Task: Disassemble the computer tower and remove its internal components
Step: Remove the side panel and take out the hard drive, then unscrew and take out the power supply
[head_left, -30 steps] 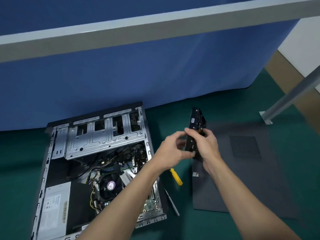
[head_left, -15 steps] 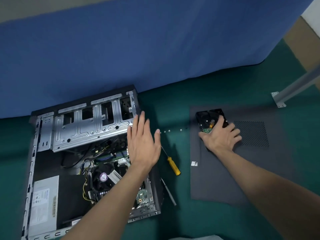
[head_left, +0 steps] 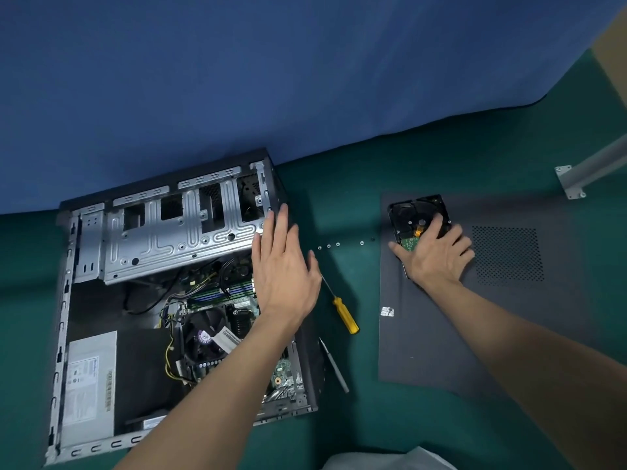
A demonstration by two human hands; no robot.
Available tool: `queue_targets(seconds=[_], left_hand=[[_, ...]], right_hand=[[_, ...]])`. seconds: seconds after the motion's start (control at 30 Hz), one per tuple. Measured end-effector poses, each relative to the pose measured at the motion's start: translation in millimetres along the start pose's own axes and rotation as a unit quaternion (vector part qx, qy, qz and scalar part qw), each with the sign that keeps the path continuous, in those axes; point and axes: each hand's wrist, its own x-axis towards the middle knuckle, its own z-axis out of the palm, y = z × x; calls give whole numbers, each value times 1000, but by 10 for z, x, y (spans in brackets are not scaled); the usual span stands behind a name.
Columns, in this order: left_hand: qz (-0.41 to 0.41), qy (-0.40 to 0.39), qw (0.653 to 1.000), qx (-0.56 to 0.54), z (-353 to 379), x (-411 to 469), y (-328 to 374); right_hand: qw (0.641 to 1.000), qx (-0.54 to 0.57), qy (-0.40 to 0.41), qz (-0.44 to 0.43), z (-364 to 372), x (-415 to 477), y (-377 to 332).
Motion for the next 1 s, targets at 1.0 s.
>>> queue_targets(seconds=[1.0], left_hand=[[137,-31,988,-62,-323,-1111,-244]], right_hand=[[936,232,-210,-160,-163,-1196,-617]])
